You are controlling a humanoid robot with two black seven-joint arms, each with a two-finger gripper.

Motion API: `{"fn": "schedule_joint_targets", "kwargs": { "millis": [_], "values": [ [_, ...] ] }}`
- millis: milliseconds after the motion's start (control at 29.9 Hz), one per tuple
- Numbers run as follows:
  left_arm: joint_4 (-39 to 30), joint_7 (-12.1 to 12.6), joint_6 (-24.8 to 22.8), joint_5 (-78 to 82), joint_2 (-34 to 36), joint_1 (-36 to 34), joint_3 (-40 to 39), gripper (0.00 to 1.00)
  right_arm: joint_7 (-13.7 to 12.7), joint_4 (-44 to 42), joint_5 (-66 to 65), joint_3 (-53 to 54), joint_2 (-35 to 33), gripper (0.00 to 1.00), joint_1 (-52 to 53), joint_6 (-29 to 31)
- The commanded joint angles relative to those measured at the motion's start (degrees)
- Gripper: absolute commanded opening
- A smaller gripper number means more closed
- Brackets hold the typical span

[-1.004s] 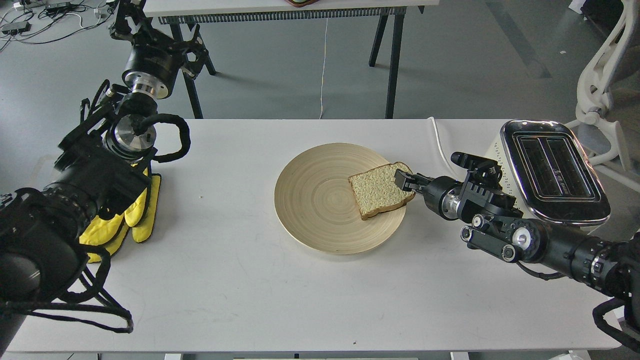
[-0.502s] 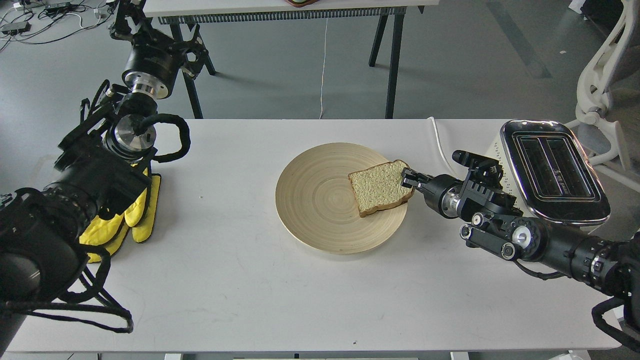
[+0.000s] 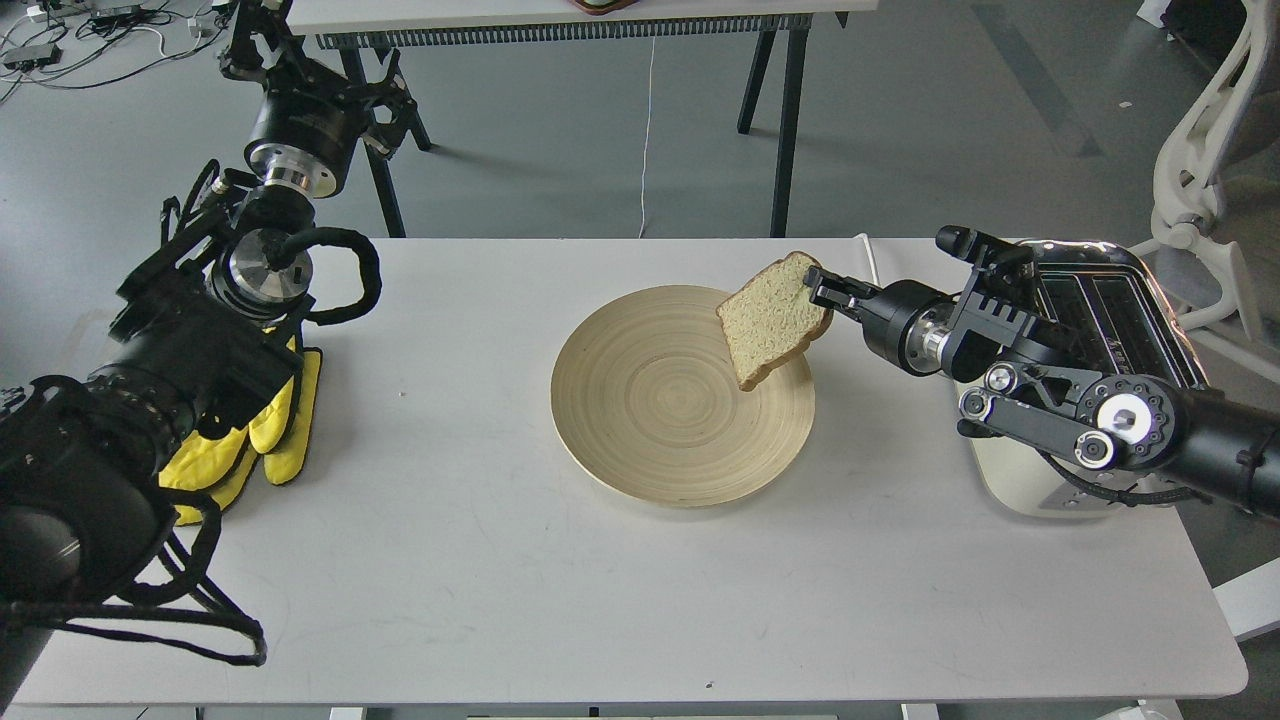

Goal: Put bread in toaster with right arm
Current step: 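Lift the bread slice and carry it above the toaster, then align the held bread slice over the toaster slot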

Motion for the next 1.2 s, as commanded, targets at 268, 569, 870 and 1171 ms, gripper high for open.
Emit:
{"fn": "schedule_joint_targets", "kwargs": {
  "millis": [268, 569, 870, 1171],
  "values": [
    [0.01, 0.0, 0.0, 0.0, 0.0, 0.0, 0.0, 1.0, -0.97, 20.84, -0.19, -0.12, -29.86, 0.01, 13.42, 4.39],
    [0.01, 0.0, 0.0, 0.0, 0.0, 0.0, 0.0, 1.0, -0.45, 28.14, -0.98, -0.38, -47.27, 0.01, 12.37, 4.39],
    [0.01, 0.0, 0.0, 0.0, 0.0, 0.0, 0.0, 1.0, 1.83, 31.84, -0.8, -0.82, -54.76, 0.01, 7.62, 3.51],
    [0.01, 0.0, 0.0, 0.0, -0.09, 0.0, 0.0, 1.0, 2.1, 31.57, -1.5, -2.49, -53.79, 0.01, 3.49, 1.23]
  ]
}}
